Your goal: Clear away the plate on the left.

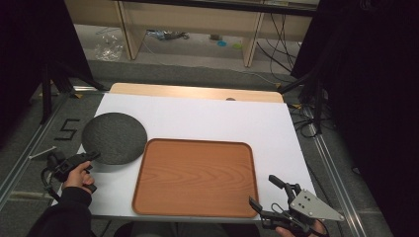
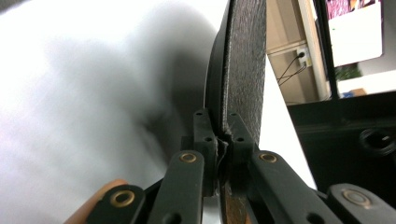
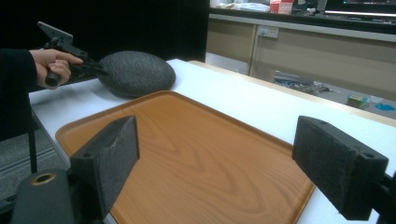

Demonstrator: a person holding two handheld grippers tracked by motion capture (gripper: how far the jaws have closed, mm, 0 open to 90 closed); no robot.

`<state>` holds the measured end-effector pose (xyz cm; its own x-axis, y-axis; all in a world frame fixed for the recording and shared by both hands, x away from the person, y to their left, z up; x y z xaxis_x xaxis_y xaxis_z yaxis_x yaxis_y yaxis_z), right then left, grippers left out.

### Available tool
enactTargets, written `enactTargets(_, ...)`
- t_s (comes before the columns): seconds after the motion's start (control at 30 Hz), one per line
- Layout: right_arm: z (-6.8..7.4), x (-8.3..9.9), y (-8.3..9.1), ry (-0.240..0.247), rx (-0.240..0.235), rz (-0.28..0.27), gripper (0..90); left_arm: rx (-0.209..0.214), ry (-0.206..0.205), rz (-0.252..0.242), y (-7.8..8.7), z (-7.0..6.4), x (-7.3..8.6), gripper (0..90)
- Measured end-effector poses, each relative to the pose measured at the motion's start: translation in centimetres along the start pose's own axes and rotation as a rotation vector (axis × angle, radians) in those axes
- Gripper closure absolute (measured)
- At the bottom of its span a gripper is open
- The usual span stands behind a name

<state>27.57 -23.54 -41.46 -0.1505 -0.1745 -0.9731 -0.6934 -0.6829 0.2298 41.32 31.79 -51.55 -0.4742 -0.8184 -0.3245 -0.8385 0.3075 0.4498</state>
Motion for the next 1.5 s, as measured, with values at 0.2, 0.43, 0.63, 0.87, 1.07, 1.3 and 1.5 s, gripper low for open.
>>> enactTargets(0.2,0.0,0.0,0.0,-0.003,-0.004,0.002,15.9,-0.002,0.018,-0.011,0.2,0.1,-0.2,86.0)
enactTargets(0.43,0.0,0.0,0.0,-0.002,-0.004,0.003,15.9,-0.003,0.021,-0.027,0.5,0.0,-0.6,85.8)
enactTargets(0.63,0.0,0.0,0.0,-0.004,-0.007,-0.001,16.0,-0.007,0.024,-0.036,0.7,-0.1,-0.9,85.7)
enactTargets(0.87,0.1,0.0,0.0,-0.005,-0.016,-0.001,16.0,0.025,0.088,-0.064,1.5,-0.1,-1.5,85.0)
enactTargets(1.07,0.0,0.0,0.0,-0.004,-0.009,0.000,16.0,0.065,0.090,-0.058,1.7,-0.8,-1.3,84.9)
enactTargets(1.3,0.0,0.0,0.0,-0.003,-0.010,0.006,16.0,0.116,0.074,-0.011,1.6,-2.5,0.0,85.0)
enactTargets(1.5,-0.1,0.0,0.0,0.002,-0.014,0.000,16.0,0.131,0.057,0.050,1.2,-3.7,1.7,84.8)
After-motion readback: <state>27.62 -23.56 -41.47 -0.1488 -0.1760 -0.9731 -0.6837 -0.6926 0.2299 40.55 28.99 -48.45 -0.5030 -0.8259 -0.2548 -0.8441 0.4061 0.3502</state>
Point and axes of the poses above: each handheld gripper's, and its own axes: y roughly backward along the jaws, x roughly out of its underside, z roughly to its left, the point moved 5 cm from there along -y, roughly forward along the jaws, and after that the axes turned 2 degrees about -x, right-handed, at the moved point
